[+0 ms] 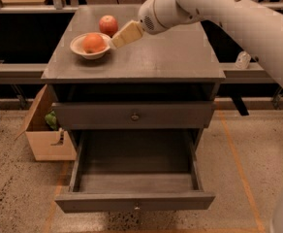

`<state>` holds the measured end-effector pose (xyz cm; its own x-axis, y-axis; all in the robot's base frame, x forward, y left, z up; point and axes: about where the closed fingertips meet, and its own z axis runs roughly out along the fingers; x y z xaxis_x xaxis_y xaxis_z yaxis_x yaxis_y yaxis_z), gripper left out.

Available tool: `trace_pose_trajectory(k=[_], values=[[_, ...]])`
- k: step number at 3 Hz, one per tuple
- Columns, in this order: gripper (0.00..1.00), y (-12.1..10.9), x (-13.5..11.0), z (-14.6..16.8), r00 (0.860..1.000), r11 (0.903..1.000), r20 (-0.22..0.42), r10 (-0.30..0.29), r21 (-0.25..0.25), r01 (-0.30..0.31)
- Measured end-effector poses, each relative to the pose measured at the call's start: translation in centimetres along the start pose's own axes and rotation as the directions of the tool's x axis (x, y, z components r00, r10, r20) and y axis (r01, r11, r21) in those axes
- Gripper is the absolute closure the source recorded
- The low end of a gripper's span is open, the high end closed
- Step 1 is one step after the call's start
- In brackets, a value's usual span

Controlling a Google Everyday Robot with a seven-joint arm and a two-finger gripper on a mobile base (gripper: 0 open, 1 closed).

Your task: Place orange into middle drawer

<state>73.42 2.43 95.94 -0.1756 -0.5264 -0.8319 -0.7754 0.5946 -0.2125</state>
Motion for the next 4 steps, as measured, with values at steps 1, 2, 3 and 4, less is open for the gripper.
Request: trace_pose_trajectory(k=[1,2,3,4], values=[[0.0,0.7,-1.1,3.0,0.999,0.9996,0.044,-0.001,-0.029,0.002],[0.0,0.7,-1.6,6.1,0.995,0.9993,0.099,-0.008,-0.034,0.012],[0.14,1.0,-2.0,9.3,0.993,0.998,0.12,-0.013,-0.06,0.02],[0.18,1.6,-2.7,11.5,0.991,0.9945,0.135,-0.019,-0.099,0.032]])
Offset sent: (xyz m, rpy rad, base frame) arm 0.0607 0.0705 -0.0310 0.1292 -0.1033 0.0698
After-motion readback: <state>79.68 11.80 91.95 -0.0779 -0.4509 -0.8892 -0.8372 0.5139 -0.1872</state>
